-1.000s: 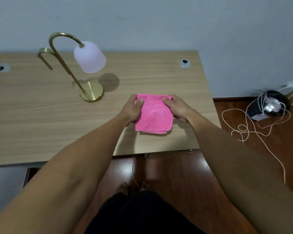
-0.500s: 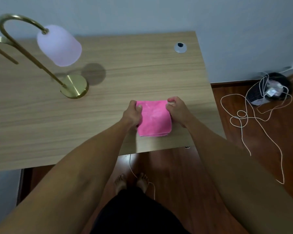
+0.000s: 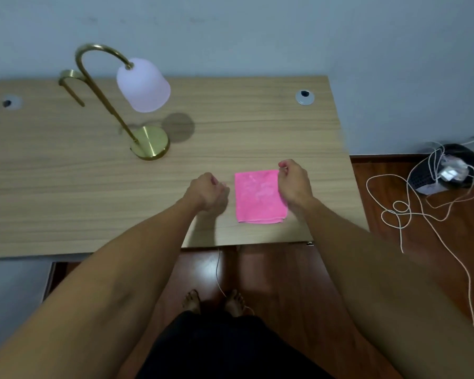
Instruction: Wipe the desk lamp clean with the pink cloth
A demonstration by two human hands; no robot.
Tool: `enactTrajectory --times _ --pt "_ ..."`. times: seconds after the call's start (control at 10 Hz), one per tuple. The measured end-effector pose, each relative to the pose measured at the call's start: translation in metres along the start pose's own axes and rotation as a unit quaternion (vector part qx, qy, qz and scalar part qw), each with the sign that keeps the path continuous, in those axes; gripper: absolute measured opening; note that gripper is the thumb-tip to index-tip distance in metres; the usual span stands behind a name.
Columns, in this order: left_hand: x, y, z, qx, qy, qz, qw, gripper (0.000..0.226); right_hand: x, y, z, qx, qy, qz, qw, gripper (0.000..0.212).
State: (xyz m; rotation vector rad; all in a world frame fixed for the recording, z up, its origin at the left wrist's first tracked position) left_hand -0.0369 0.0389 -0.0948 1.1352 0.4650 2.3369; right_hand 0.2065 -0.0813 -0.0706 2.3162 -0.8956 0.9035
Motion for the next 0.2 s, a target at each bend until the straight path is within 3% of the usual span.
enactTrajectory --times 0.2 --pt "0.067 0.015 -0.029 -0.041 -0.057 0.051 0.996 0.050 -0.039 0.025 -0.064 0.070 -0.018 -0.036 0.997 0.034"
Point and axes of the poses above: each hand's wrist, its own y-axis away from the middle knuckle, its own x-axis out of the back of the hand, z = x × y, the point moved 8 cm from there along -y, towards the middle knuckle, and after that the axes turned 6 degrees about z, right-handed, at the moved point
